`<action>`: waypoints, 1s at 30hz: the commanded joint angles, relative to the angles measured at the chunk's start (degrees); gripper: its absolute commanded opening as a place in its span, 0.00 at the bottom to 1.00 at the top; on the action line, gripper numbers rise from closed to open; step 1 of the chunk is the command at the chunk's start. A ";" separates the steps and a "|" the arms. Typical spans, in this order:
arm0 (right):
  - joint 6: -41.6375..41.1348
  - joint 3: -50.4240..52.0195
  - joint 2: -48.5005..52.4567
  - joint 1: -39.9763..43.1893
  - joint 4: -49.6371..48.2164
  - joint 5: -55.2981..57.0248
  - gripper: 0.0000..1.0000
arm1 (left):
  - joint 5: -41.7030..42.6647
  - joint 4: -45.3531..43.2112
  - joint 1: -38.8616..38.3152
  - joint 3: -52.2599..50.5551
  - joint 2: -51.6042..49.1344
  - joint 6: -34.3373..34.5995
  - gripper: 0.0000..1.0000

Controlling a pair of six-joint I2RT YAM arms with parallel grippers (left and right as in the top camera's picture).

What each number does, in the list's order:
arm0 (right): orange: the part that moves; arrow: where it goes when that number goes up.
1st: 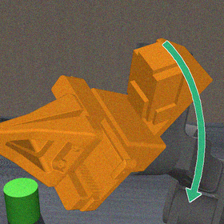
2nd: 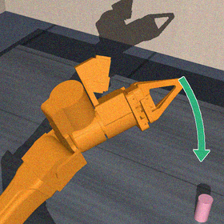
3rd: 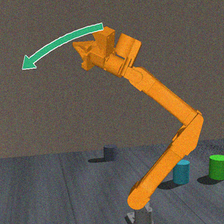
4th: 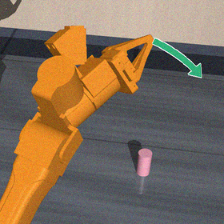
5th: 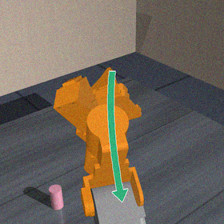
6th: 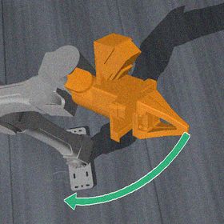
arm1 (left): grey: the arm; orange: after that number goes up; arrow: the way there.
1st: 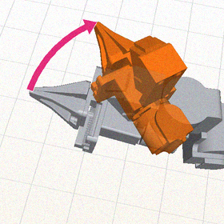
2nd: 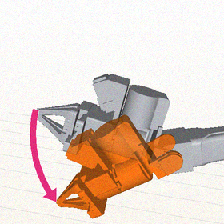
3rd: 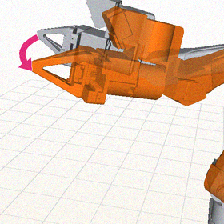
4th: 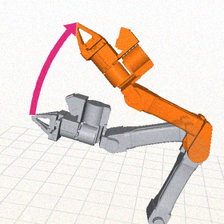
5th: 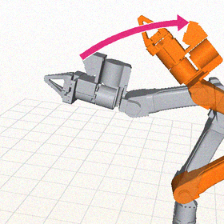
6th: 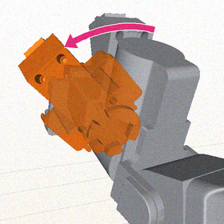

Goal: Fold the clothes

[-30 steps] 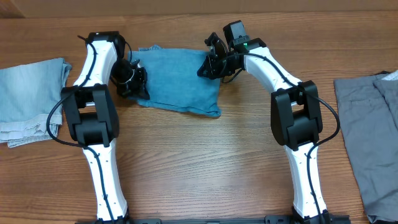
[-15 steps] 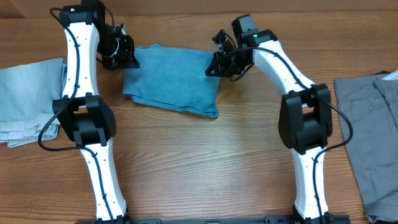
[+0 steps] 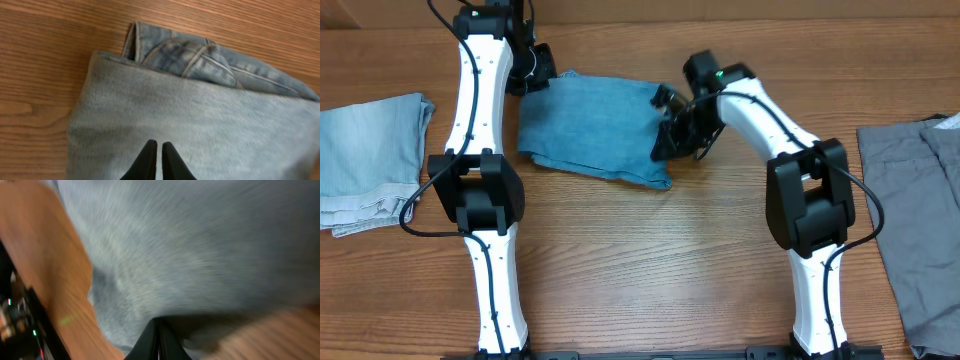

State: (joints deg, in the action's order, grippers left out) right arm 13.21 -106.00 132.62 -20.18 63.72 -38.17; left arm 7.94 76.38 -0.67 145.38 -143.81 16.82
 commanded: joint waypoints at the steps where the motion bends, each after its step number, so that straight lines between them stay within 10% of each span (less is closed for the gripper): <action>1: 5.70 4.13 -0.81 -2.38 -3.63 -2.86 0.04 | -2.60 -2.51 0.39 -5.42 -2.40 3.63 0.05; 9: 4.66 5.14 -0.81 -2.08 -3.87 0.09 0.04 | 0.02 -8.39 0.66 -11.67 -2.71 3.54 0.04; 21: 1.33 4.76 -0.94 5.68 2.12 16.31 0.04 | 5.38 13.25 2.36 24.98 -2.64 -0.09 0.19; 25: 1.33 3.54 -1.27 8.24 4.33 16.26 0.17 | 5.05 17.55 5.86 27.34 -2.67 -0.15 0.71; 27: 0.74 3.54 -1.27 8.92 4.33 16.28 0.42 | 3.80 18.49 6.73 26.60 -2.69 -0.13 0.84; 30: -4.35 3.54 -1.27 9.33 3.41 15.26 0.39 | 0.33 19.12 7.32 24.57 -2.71 -1.97 1.00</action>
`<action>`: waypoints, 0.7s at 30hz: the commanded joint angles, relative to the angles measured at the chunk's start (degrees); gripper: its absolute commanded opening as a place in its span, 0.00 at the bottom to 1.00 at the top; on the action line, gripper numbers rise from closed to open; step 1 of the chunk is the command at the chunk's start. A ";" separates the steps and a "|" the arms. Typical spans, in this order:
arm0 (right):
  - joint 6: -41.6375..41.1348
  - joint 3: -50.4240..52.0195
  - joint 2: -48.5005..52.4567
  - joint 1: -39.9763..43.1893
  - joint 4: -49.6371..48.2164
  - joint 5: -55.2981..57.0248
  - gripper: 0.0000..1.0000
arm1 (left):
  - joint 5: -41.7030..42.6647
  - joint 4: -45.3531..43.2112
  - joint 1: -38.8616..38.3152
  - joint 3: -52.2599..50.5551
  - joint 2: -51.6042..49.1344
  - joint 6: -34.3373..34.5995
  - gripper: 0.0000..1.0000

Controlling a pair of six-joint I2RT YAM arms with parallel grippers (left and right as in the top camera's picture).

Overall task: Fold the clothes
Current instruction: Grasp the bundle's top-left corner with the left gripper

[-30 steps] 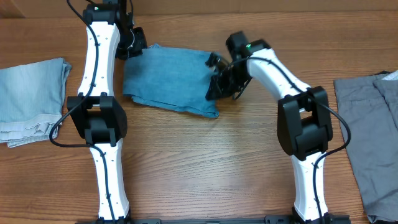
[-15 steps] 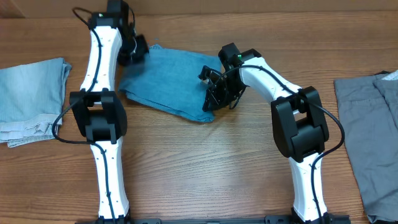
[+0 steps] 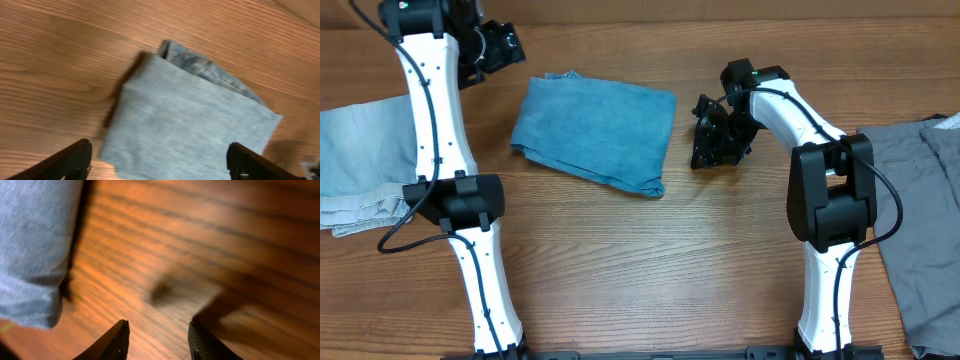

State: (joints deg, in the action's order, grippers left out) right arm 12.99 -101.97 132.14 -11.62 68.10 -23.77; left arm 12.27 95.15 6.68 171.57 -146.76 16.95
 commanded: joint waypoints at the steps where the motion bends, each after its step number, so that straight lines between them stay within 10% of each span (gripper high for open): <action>1: -4.26 -0.61 -0.92 0.76 -1.49 -1.31 0.33 | -4.24 0.31 0.00 -2.71 0.24 -3.52 1.00; 7: -8.81 -8.28 -3.82 0.66 -1.44 -10.56 0.04 | 3.21 -3.72 0.17 -12.28 0.20 -13.60 1.00; 14: -13.66 -9.25 -3.98 -2.56 -12.98 -16.72 0.04 | 3.96 -8.96 0.17 -20.68 0.20 -14.88 1.00; 21: -19.56 -9.22 -3.72 -10.67 -20.57 3.15 0.04 | 4.33 -15.56 0.15 -27.06 0.17 -15.74 1.00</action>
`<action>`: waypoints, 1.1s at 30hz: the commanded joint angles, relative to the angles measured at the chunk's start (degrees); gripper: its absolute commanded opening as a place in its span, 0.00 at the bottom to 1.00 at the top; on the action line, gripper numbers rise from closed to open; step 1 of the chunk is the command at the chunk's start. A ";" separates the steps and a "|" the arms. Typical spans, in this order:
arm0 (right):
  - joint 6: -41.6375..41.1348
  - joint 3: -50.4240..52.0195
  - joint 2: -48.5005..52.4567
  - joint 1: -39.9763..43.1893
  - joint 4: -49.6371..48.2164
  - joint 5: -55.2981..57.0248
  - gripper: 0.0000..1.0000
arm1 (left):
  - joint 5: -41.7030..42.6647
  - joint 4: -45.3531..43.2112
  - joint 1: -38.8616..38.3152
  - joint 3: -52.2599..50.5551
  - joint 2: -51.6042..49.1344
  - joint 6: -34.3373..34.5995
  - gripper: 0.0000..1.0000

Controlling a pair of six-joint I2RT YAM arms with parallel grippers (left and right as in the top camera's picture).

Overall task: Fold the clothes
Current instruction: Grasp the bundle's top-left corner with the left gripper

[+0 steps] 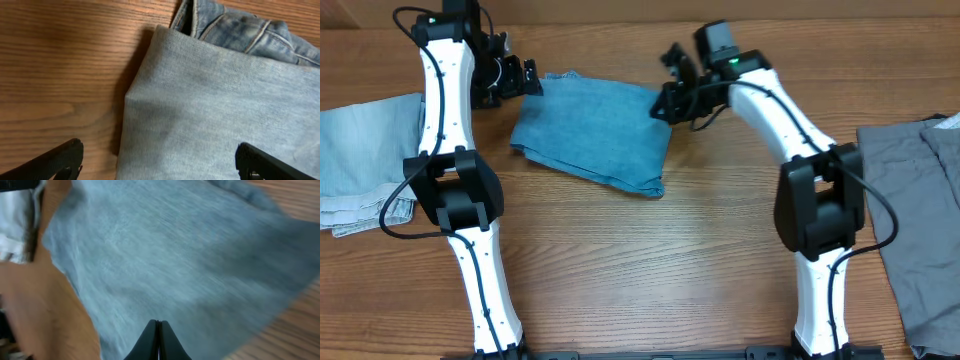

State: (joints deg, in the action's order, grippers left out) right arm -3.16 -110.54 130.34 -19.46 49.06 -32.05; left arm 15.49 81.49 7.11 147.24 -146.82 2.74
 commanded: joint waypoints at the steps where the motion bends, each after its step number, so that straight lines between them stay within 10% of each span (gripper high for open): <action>1: -4.55 -0.63 -1.55 -3.65 -2.43 14.23 0.04 | 1.09 -2.51 -0.28 -3.41 0.24 -1.55 1.00; 29: -10.62 -0.44 13.64 -5.07 -11.06 2.12 0.04 | 14.34 -19.80 -1.14 -25.59 0.20 -5.99 1.00; 33: -10.60 -0.44 13.64 -5.07 -11.08 2.14 0.04 | 19.32 -18.93 -1.36 -25.59 0.20 -5.97 0.80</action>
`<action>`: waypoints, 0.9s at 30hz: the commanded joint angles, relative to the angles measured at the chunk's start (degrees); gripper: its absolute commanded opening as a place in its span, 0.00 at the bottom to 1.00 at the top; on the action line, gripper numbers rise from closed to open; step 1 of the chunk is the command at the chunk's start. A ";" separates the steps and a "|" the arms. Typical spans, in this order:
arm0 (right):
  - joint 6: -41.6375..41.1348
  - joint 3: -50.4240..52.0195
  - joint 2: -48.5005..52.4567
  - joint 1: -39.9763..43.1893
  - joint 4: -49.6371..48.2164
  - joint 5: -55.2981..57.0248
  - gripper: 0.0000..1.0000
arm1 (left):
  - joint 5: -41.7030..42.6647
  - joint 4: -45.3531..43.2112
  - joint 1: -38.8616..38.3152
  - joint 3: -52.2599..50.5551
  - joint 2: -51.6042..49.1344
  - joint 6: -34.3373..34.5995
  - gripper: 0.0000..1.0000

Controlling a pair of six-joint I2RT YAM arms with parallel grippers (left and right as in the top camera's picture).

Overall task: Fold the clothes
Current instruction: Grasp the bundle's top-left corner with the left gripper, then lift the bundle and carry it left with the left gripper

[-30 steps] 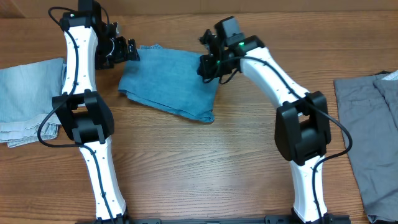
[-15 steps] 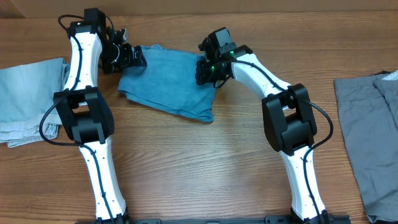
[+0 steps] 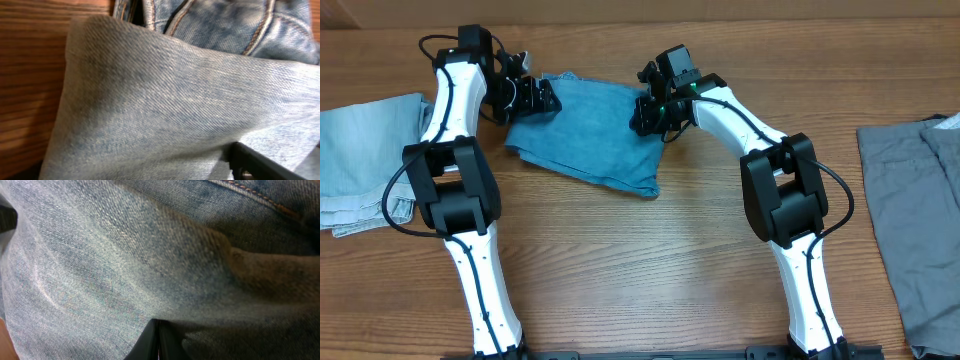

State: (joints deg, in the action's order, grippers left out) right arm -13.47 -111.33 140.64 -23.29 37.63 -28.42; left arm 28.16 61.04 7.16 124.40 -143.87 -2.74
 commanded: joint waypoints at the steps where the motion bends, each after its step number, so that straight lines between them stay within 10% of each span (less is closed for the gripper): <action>1: -0.28 0.35 3.34 -1.25 0.33 -1.49 0.04 | 8.44 1.70 -1.40 -2.75 -2.75 -0.50 0.75; 10: -0.28 0.35 3.34 -1.25 0.24 -1.49 0.04 | 17.57 3.37 -1.33 -1.81 -2.67 -0.46 0.36; 13: -0.28 0.35 3.34 -1.25 0.13 -1.49 0.04 | 17.59 5.62 -1.16 0.44 -2.67 -0.46 0.06; 27: -0.09 -5.55 -7.17 4.48 6.01 -10.47 0.18 | 17.38 17.97 -1.29 16.96 -2.58 1.05 0.04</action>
State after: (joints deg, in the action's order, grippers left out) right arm -13.63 -113.12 140.73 -21.17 41.41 -36.45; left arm 41.32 77.62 7.07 137.64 -146.34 -2.94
